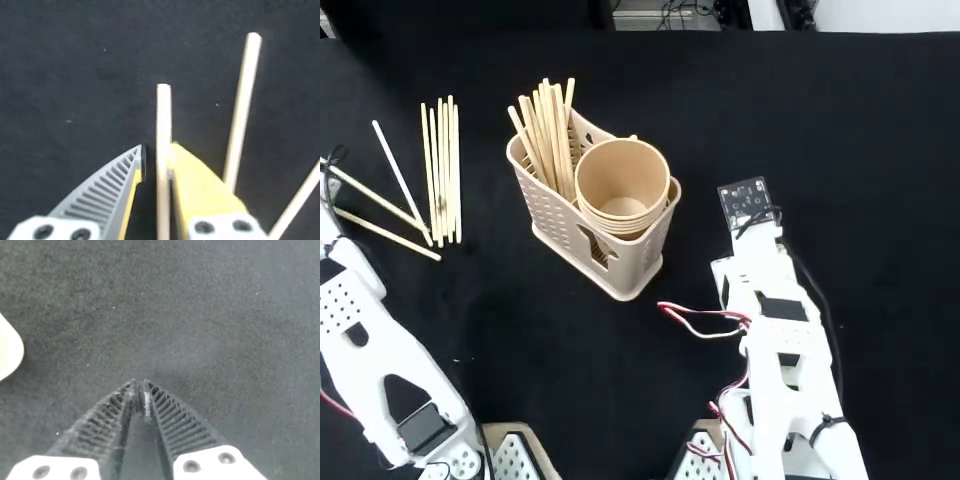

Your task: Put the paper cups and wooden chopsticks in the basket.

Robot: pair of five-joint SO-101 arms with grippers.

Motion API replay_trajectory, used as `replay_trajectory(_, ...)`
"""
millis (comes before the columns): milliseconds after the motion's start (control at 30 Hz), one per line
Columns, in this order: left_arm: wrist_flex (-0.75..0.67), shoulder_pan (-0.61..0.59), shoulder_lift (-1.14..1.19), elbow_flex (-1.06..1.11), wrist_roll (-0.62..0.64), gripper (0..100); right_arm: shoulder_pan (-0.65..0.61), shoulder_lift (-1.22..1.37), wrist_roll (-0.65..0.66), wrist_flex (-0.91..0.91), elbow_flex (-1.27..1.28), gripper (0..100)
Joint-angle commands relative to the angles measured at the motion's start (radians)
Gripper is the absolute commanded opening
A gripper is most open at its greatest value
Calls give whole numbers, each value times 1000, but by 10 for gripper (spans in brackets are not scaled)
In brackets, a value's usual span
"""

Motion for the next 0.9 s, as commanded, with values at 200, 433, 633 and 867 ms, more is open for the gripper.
replay_trajectory(200, 155, 7, 44, -205, -12, 31, -15, -24, 8, -17, -8, 14)
replay_trajectory(433, 359, 8, -49, -475, -32, 29, -15, -24, 8, -17, -8, 14)
replay_trajectory(633, 459, 5, -273, -458, -140, 29, -15, -24, 8, -17, -8, 14)
replay_trajectory(867, 460, 71, -568, 61, -368, 29, -15, -24, 8, -20, -8, 14)
